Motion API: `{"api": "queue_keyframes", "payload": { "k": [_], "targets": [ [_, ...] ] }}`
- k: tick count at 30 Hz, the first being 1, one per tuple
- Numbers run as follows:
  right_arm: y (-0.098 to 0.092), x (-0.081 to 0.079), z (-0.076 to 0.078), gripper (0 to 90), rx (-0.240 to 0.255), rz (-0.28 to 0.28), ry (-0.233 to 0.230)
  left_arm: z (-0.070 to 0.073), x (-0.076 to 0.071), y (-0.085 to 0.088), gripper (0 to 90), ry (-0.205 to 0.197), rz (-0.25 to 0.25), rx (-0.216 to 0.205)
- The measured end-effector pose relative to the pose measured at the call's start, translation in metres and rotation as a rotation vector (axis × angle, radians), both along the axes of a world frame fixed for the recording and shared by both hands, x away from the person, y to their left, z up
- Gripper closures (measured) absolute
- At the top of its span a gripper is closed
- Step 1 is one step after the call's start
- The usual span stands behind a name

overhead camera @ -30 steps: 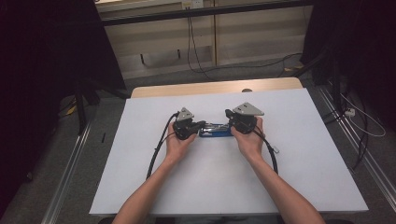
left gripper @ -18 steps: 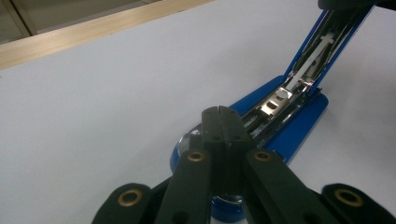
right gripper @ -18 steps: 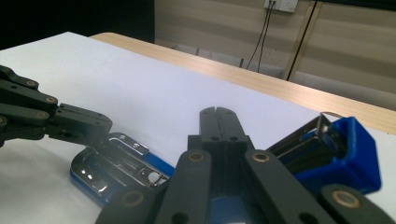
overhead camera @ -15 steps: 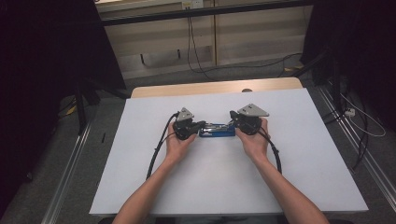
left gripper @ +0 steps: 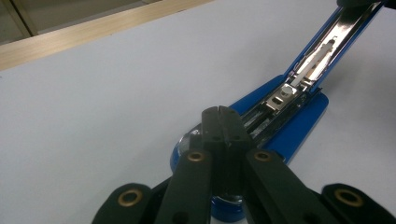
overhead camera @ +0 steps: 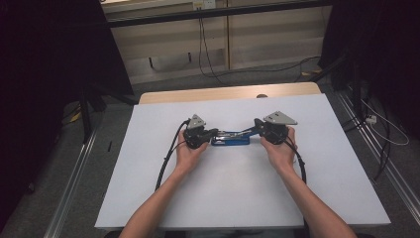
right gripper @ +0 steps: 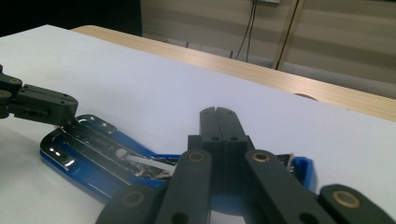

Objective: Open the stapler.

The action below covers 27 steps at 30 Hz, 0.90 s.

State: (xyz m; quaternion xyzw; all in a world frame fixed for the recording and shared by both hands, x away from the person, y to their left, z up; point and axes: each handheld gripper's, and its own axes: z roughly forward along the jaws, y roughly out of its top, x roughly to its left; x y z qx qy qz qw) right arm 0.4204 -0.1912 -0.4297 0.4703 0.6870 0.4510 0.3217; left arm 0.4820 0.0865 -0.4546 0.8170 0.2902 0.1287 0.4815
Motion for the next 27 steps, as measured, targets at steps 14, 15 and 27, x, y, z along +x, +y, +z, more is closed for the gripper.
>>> {"api": "queue_keyframes", "payload": {
  "k": [14,15,27],
  "targets": [
    [-0.017,-0.007,-0.001,90.0,-0.009,0.018,0.019,0.000,-0.001,0.000,90.0,-0.002,0.006,-0.001],
    [-0.018,-0.008,-0.002,90.0,-0.014,0.020,0.018,0.000,-0.001,0.000,90.0,-0.002,0.006,-0.001],
    [-0.023,-0.012,-0.006,90.0,-0.049,0.030,0.031,-0.001,-0.002,0.000,90.0,-0.008,0.009,-0.007]
  ]
}}
